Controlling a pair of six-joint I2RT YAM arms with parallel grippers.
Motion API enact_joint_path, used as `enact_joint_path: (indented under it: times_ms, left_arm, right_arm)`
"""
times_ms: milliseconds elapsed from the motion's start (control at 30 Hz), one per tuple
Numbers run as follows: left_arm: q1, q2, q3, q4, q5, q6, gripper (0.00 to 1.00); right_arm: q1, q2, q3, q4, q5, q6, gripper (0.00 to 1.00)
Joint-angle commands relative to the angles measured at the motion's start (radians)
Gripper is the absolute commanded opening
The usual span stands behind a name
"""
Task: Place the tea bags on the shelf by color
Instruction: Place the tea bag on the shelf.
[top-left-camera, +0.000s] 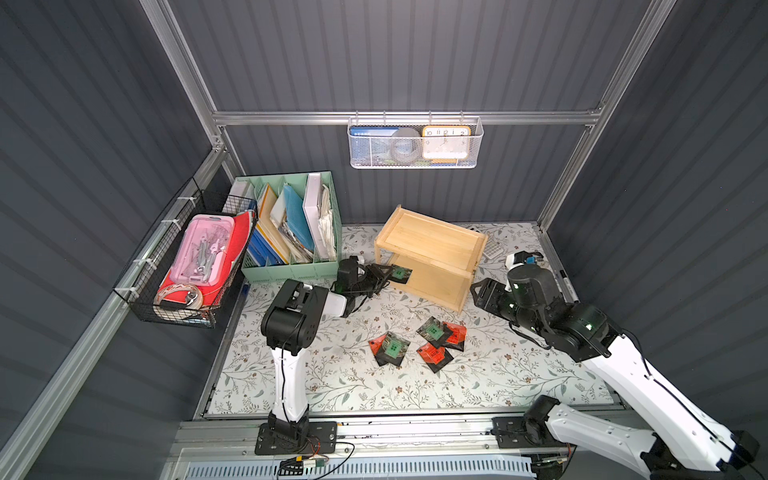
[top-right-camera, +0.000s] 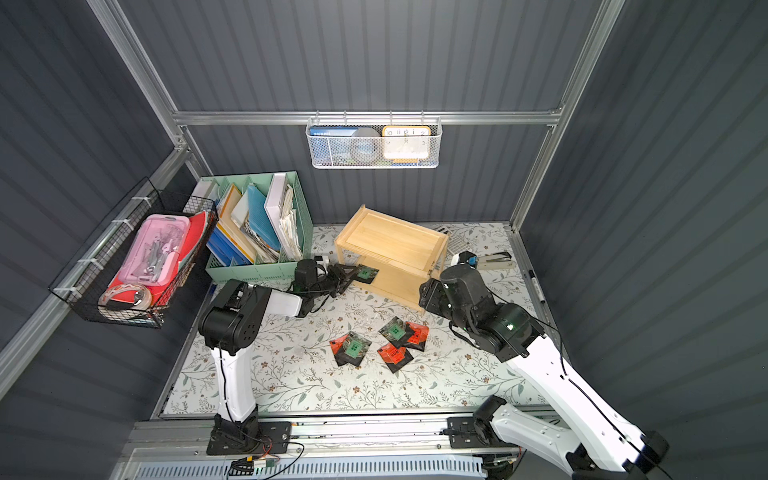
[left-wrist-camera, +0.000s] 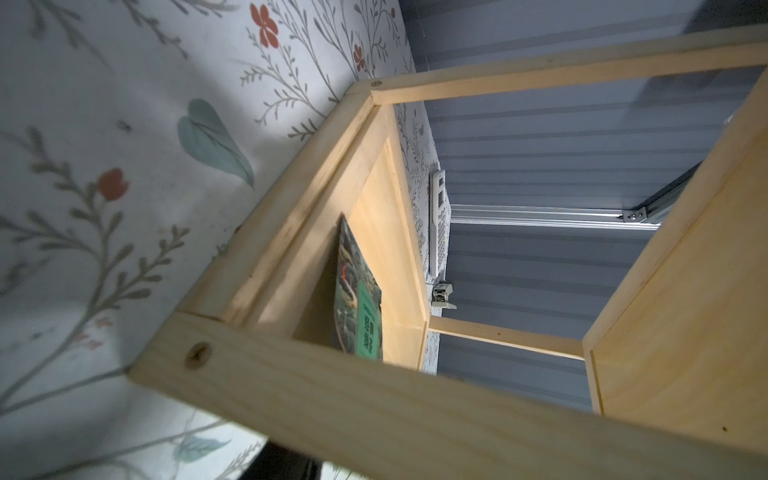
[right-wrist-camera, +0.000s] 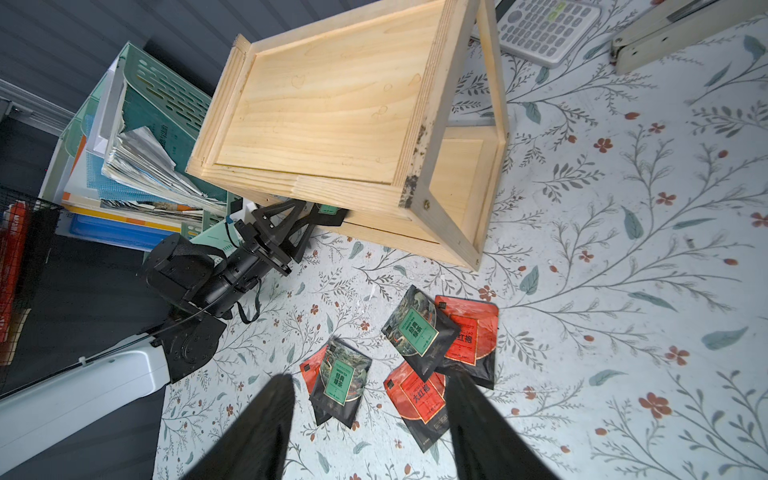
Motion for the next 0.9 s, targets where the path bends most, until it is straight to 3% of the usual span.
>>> enact_joint_path:
  times_ms: [0,867]
  left_arm:
    - [-0.004,-0.046,0.019,-0.032,-0.017,0.027,0.5]
    - [0.018,-0.13,0.029,-0.359,-0.13,0.106,0.61]
  right_arm:
    - [-0.003,-0.01,0.005,-0.007,-0.003,0.003,0.64]
    - [-0.003,-0.044,-0.014,-0.014,-0.007,0.014,0.63]
